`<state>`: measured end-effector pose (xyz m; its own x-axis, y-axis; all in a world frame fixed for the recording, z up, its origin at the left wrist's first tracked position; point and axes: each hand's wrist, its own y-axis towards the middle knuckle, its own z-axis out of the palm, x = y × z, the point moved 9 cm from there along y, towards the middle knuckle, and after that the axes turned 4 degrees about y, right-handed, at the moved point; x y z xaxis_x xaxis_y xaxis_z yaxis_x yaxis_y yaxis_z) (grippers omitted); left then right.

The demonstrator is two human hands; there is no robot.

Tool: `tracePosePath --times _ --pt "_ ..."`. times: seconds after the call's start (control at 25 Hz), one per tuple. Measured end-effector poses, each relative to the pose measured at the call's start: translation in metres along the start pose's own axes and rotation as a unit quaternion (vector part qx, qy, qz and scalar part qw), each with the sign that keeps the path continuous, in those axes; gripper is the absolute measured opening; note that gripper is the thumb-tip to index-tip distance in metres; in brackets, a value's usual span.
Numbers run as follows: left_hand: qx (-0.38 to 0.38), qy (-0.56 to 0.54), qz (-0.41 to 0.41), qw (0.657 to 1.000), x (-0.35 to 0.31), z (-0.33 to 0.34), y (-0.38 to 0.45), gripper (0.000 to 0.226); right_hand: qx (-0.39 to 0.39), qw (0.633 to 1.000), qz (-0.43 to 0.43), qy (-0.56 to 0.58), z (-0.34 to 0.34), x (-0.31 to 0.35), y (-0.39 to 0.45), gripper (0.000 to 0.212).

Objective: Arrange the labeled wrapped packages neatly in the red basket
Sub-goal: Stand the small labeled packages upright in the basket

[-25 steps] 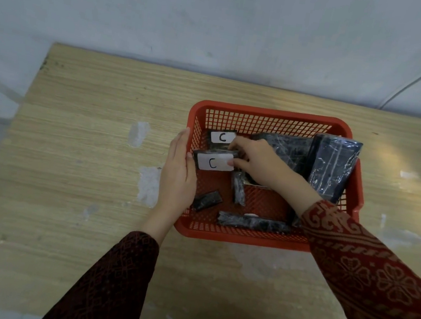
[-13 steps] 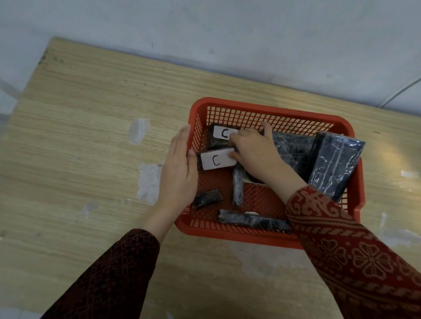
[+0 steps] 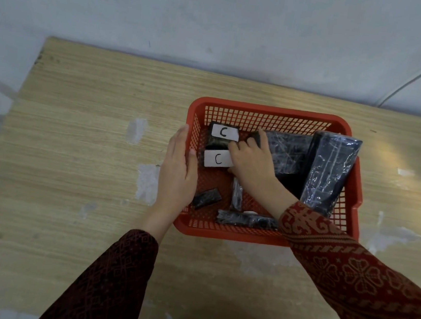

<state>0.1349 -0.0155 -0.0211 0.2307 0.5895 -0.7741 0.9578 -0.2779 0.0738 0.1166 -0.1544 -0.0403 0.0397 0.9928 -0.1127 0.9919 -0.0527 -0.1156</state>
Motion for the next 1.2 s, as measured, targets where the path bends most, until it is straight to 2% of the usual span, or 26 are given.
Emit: tracePosePath --times 0.12,0.24,0.48,0.6,0.72,0.84,1.04,1.2 --pt "0.0 0.0 0.0 1.0 0.0 -0.001 0.0 0.047 0.02 0.999 -0.009 0.03 0.004 -0.001 0.004 0.025" --pt "0.002 -0.001 -0.001 1.0 -0.001 0.0 -0.001 0.047 0.052 0.998 -0.008 0.046 0.006 -0.004 0.006 0.039" --pt "-0.001 0.003 0.001 1.0 -0.002 -0.001 -0.001 0.047 -0.02 0.992 -0.015 0.121 0.011 -0.007 -0.005 0.046" --pt "0.002 0.006 0.002 1.0 -0.003 0.0 -0.001 0.048 -0.028 0.993 -0.042 0.106 0.009 -0.004 -0.006 0.051" --pt "0.0 0.008 0.003 1.0 -0.003 0.0 -0.001 0.048 -0.015 0.994 -0.03 0.109 0.012 -0.003 -0.005 0.051" --pt "-0.003 0.012 0.008 1.0 -0.003 -0.002 0.0 0.048 -0.049 0.992 -0.02 0.116 0.006 -0.004 -0.014 0.048" --pt "-0.005 0.014 0.003 1.0 -0.002 -0.002 -0.001 0.049 -0.087 0.974 -0.11 0.176 0.001 0.019 -0.047 0.036" --pt "-0.005 0.018 0.007 1.0 -0.002 -0.001 0.0 0.049 -0.086 0.974 -0.051 0.202 0.011 0.01 -0.035 0.038"
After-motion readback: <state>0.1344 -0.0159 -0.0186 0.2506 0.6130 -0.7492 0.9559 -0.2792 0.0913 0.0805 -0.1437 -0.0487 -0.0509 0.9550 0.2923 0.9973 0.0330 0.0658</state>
